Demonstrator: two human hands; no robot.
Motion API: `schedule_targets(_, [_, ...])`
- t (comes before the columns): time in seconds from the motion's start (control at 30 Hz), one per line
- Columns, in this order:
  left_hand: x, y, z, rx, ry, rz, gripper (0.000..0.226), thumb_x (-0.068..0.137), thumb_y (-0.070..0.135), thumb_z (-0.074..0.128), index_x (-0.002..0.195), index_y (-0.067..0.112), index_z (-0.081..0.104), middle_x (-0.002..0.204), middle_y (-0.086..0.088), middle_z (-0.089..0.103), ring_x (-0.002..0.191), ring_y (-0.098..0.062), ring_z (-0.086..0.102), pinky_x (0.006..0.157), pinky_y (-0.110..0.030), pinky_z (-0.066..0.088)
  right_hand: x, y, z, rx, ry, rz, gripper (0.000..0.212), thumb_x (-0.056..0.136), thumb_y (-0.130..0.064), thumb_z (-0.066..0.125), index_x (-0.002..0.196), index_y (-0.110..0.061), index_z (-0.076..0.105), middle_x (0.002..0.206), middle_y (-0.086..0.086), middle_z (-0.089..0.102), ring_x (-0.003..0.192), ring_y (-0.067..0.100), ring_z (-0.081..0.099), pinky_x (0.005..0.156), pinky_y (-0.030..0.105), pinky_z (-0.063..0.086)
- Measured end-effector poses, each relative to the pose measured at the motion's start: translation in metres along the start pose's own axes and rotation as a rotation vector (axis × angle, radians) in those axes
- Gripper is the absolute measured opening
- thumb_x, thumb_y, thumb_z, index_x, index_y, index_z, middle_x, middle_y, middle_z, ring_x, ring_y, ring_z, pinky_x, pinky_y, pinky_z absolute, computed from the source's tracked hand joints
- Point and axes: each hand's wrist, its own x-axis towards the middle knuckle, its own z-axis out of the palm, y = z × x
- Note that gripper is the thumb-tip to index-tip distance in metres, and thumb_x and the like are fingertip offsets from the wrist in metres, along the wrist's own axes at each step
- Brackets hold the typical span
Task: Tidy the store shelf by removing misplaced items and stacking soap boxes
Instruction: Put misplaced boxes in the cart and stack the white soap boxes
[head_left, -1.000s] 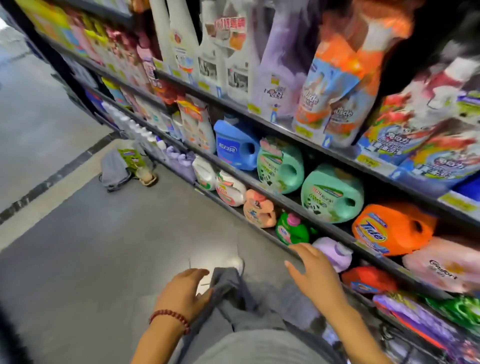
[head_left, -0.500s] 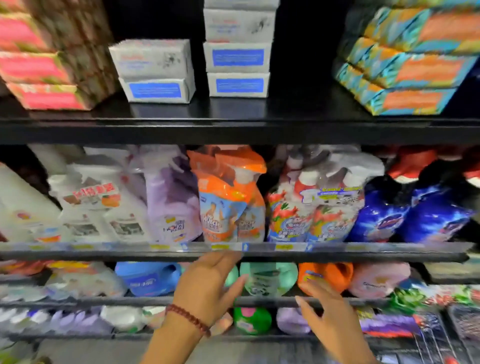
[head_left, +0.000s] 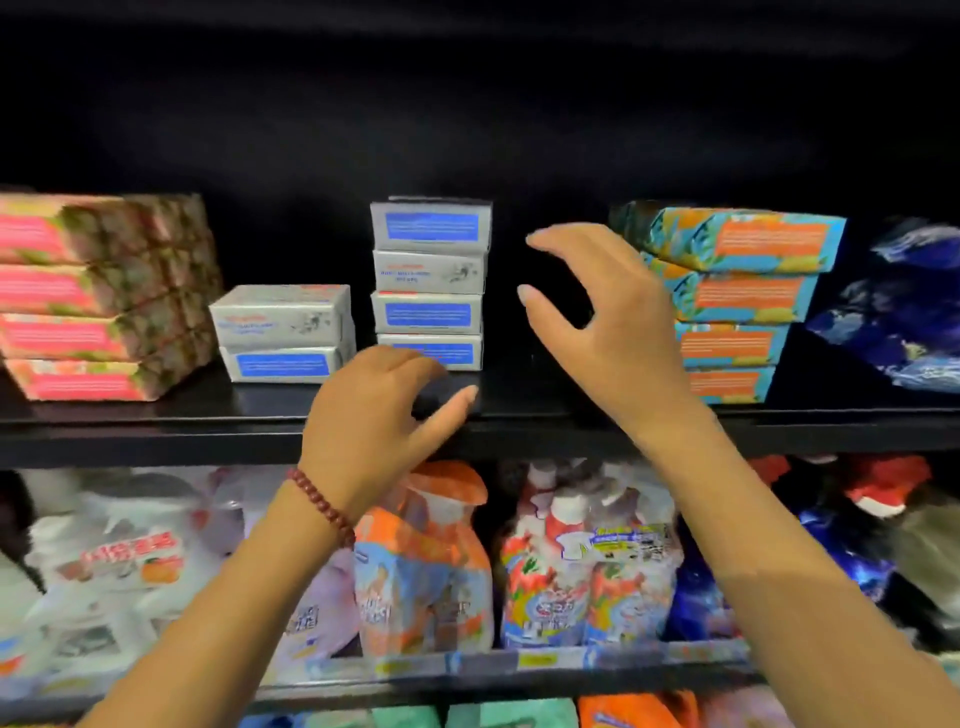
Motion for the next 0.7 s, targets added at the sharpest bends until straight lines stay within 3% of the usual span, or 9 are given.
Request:
schedule_targets(0.13, [-0.004,0.000,0.002,0.044,-0.049,-0.006,0.051,0.090,0.058,0.036,0.073,0.021,0.067,0.069,0.005,0.064,0.069,-0.018,0.060,0.052,-0.036,0.047,0.039,0.010,0.036,-0.082,-0.167,0.043,0.060,0.086,-0.030,0.064,0.138,-0.010,0.042,0.143,0.006,0.043,0.134,0.019,0.036,0.107,0.025,0.026])
schedule_targets(0.23, [-0.003,-0.002,0.004,0.037,-0.040,-0.014,0.052,0.090,0.056,0.035,0.073,0.020,0.069,0.069,0.003,0.065,0.070,-0.019,0.060,0.052,-0.037,0.046,0.045,0.012,0.055,-0.100,-0.251,0.062,0.065,0.086,-0.032,0.064,0.141,-0.013,0.035,0.140,0.003,0.042,0.129,0.017,0.037,0.103,0.031,0.035])
schedule_targets(0.3, [-0.003,-0.001,0.003,0.023,-0.035,-0.012,0.052,0.089,0.055,0.035,0.074,0.020,0.070,0.069,0.003,0.066,0.070,-0.018,0.060,0.053,-0.037,0.047,0.046,0.011,0.062,-0.094,-0.196,0.053,0.059,0.083,-0.027,0.068,0.134,-0.012,0.041,0.131,0.004,0.045,0.121,0.018,0.041,0.095,0.033,0.041])
schedule_targets(0.47, [-0.004,-0.002,0.005,0.008,-0.036,-0.013,0.053,0.088,0.056,0.033,0.073,0.021,0.070,0.069,0.004,0.065,0.069,-0.017,0.060,0.053,-0.036,0.047,0.049,0.004,0.066,-0.092,0.011,0.001,0.031,0.080,-0.019,0.068,0.104,-0.007,0.054,0.109,0.008,0.053,0.103,0.018,0.044,0.074,0.024,0.040])
schedule_targets(0.57, [-0.003,0.000,0.003,0.034,-0.031,-0.035,0.054,0.086,0.061,0.033,0.073,0.023,0.070,0.068,0.006,0.065,0.068,-0.013,0.059,0.050,-0.032,0.045,0.048,0.003,0.061,-0.110,0.062,-0.063,0.021,0.084,-0.017,0.062,0.100,-0.005,0.057,0.103,0.009,0.057,0.098,0.020,0.047,0.071,0.026,0.044])
schedule_targets(0.63, [-0.003,0.001,-0.002,-0.096,-0.005,-0.111,0.052,0.082,0.067,0.036,0.075,0.027,0.069,0.070,0.010,0.067,0.068,-0.006,0.060,0.053,-0.027,0.047,0.042,0.004,0.053,-0.106,0.127,-0.113,0.019,0.085,-0.013,0.060,0.102,-0.004,0.060,0.102,0.010,0.059,0.098,0.023,0.051,0.074,0.023,0.043])
schedule_targets(0.7, [0.003,0.004,-0.013,-0.520,0.073,-0.323,0.048,0.077,0.069,0.043,0.077,0.028,0.068,0.073,0.013,0.070,0.071,0.000,0.063,0.065,-0.021,0.051,0.033,0.003,0.041,-0.073,0.200,-0.162,0.018,0.086,-0.009,0.063,0.102,-0.001,0.062,0.101,0.011,0.061,0.097,0.024,0.053,0.080,0.015,0.037])
